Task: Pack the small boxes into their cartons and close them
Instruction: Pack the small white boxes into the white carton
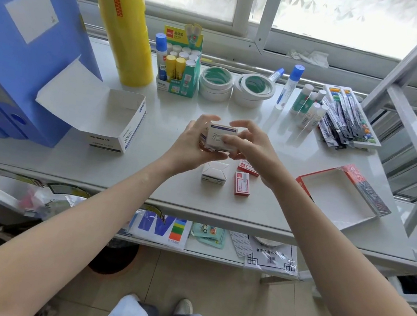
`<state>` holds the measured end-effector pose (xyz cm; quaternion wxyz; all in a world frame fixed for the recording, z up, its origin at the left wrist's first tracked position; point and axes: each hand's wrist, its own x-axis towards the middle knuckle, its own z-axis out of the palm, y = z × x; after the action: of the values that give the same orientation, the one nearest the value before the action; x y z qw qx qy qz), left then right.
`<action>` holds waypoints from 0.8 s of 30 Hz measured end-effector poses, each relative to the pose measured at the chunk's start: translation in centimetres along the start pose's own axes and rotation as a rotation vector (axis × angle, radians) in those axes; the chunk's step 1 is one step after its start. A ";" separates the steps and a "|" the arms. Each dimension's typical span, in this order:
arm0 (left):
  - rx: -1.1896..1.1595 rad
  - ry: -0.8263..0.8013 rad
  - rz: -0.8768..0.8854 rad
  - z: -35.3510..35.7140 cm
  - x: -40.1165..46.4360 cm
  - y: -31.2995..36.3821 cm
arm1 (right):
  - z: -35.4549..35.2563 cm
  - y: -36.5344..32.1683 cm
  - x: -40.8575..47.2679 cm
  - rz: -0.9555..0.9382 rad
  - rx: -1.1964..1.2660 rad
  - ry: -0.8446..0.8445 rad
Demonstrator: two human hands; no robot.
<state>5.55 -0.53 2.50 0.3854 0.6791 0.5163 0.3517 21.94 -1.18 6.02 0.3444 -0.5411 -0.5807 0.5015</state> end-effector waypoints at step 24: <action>-0.090 -0.069 -0.045 -0.7 0.0 0.7 | -0.3 -1.4 1.8 -0.182 0.013 0.039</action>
<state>5.20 -0.54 3.43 0.4410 0.6610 0.5014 0.3423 21.50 0.77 7.13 0.4033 -0.4934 -0.6174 0.4613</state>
